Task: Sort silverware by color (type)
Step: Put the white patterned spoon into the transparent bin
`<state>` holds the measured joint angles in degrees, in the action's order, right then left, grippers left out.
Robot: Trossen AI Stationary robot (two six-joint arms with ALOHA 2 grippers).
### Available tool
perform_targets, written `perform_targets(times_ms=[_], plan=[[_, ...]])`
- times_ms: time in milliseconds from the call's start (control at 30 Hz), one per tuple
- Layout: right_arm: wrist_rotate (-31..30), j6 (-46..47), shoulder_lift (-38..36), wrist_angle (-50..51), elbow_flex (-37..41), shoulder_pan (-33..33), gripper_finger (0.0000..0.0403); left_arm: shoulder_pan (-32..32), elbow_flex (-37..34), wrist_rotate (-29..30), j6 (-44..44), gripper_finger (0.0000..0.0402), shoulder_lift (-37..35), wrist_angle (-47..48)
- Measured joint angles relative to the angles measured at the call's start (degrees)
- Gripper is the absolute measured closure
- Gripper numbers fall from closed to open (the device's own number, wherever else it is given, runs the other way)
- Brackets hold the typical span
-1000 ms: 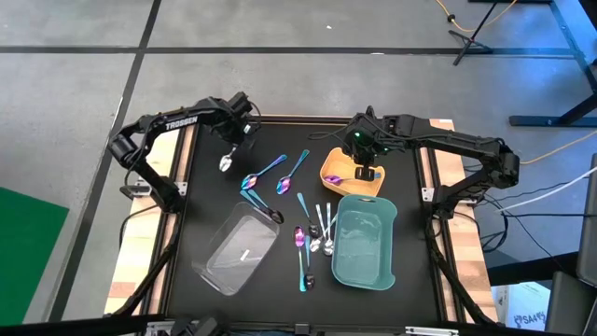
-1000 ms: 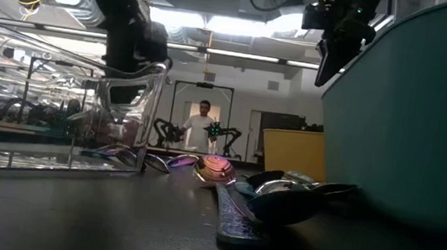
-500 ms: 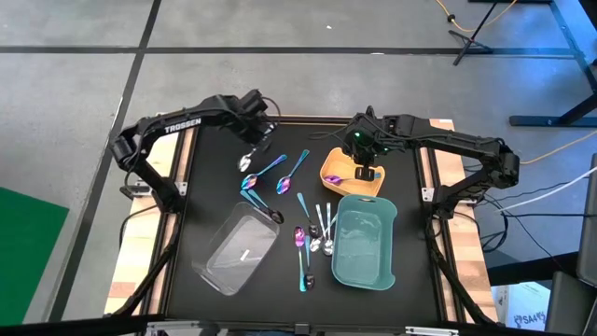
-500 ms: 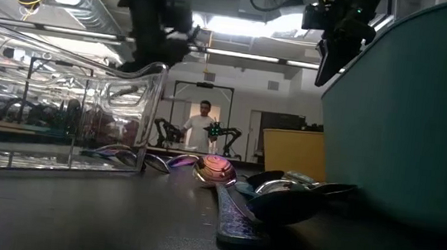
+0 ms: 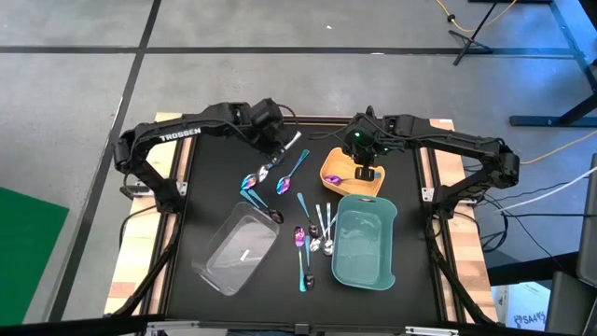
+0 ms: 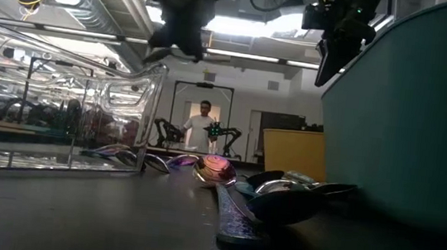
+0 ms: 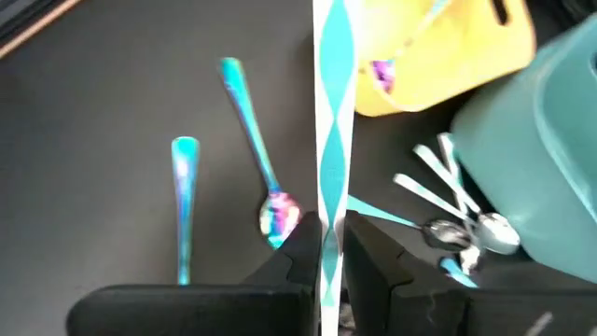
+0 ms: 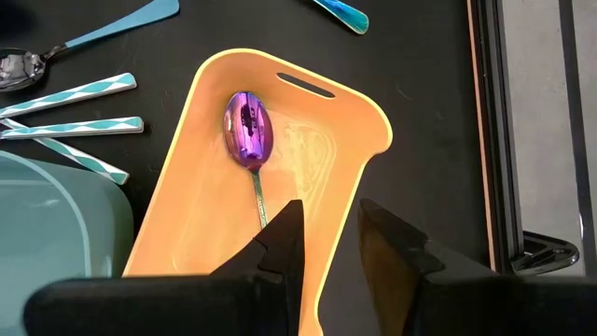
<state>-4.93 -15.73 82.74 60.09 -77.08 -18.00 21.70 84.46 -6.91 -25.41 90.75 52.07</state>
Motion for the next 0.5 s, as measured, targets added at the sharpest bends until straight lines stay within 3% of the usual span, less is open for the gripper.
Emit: perform_targets(times_ms=[300, 500], plan=[[0.0, 0.0, 0.0, 0.0, 0.0, 0.0, 0.0313, -10.4, 0.9, 2.8, -7.4, 0.0377, 0.0, -0.2], [0.0, 0.0, 0.0, 0.0, 0.0, 0.0, 0.0313, -18.4, 0.9, 8.8, -14.4, 0.0377, 0.0, -0.2]])
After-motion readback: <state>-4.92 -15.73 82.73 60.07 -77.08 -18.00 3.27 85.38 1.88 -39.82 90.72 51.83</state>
